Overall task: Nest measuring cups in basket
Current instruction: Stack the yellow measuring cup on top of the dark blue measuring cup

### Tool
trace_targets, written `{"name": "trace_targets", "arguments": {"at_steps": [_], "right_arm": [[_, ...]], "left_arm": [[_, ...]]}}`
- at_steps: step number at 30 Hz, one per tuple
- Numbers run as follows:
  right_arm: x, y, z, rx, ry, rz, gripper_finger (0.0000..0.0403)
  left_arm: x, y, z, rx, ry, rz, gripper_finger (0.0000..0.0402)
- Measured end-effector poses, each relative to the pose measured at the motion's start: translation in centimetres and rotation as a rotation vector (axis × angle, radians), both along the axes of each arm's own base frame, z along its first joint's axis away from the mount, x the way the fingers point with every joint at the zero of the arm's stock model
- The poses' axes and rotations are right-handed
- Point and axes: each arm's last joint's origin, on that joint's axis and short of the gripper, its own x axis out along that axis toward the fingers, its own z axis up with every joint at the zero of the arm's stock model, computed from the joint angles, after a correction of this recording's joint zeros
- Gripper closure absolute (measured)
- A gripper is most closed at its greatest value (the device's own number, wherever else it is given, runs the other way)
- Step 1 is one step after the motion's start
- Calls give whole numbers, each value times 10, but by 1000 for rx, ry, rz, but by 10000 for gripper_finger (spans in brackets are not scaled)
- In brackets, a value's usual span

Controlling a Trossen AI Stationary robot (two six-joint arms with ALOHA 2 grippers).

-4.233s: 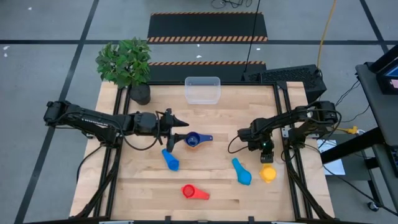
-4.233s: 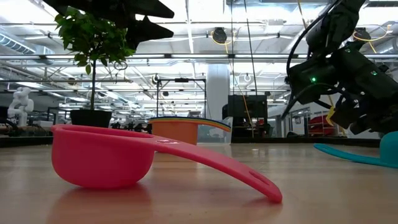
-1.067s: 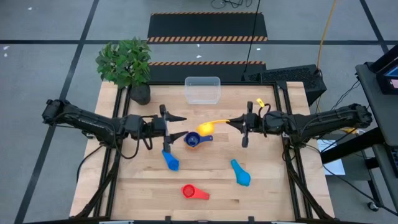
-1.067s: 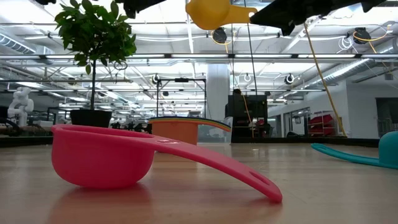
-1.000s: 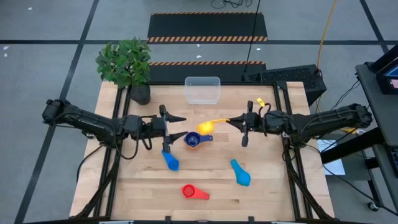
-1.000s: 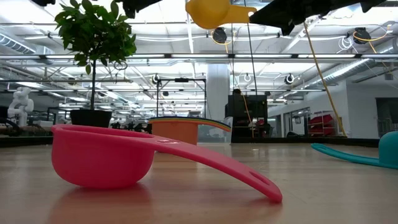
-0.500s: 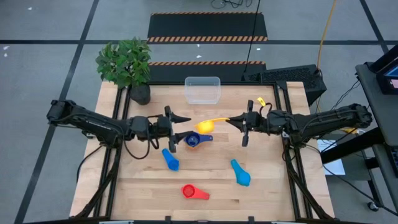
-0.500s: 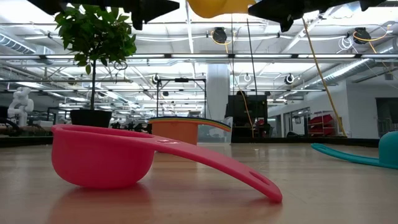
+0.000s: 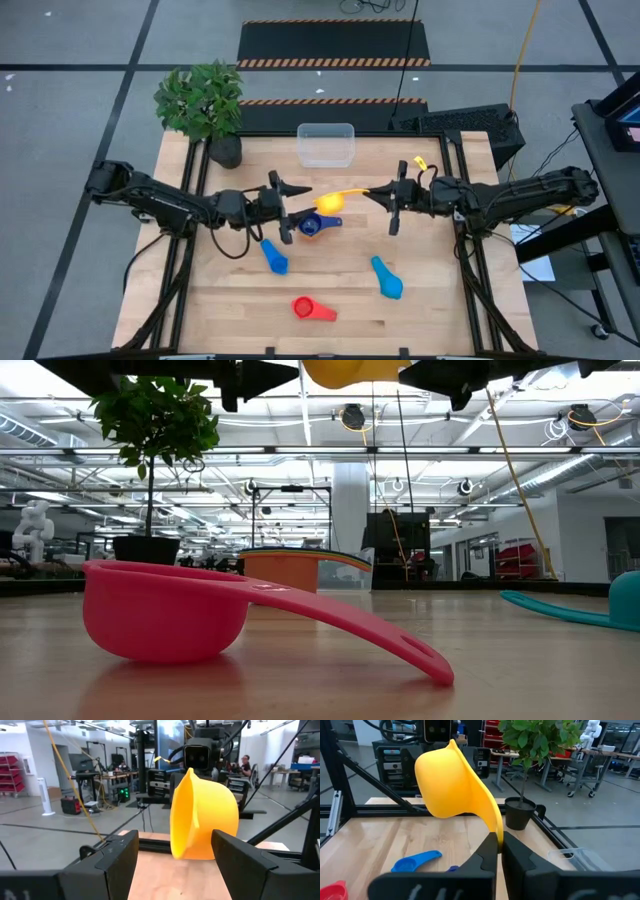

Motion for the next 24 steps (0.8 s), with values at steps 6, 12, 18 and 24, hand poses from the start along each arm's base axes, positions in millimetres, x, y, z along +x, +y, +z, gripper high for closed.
{"name": "trace_targets", "arguments": {"at_steps": [6, 12, 18, 24], "right_arm": [[0, 0, 0, 0, -1, 0, 403], [0, 0, 0, 0, 0, 0, 403], [0, 0, 0, 0, 4, 0, 403], [0, 0, -1, 0, 7, 1, 403]], "left_arm": [[0, 0, 0, 11, 3, 4, 153], [0, 0, 0, 14, 4, 12, 214], [0, -1, 0, 27, 9, 9, 272], [0, -3, 0, 58, 17, 5, 305]]}}
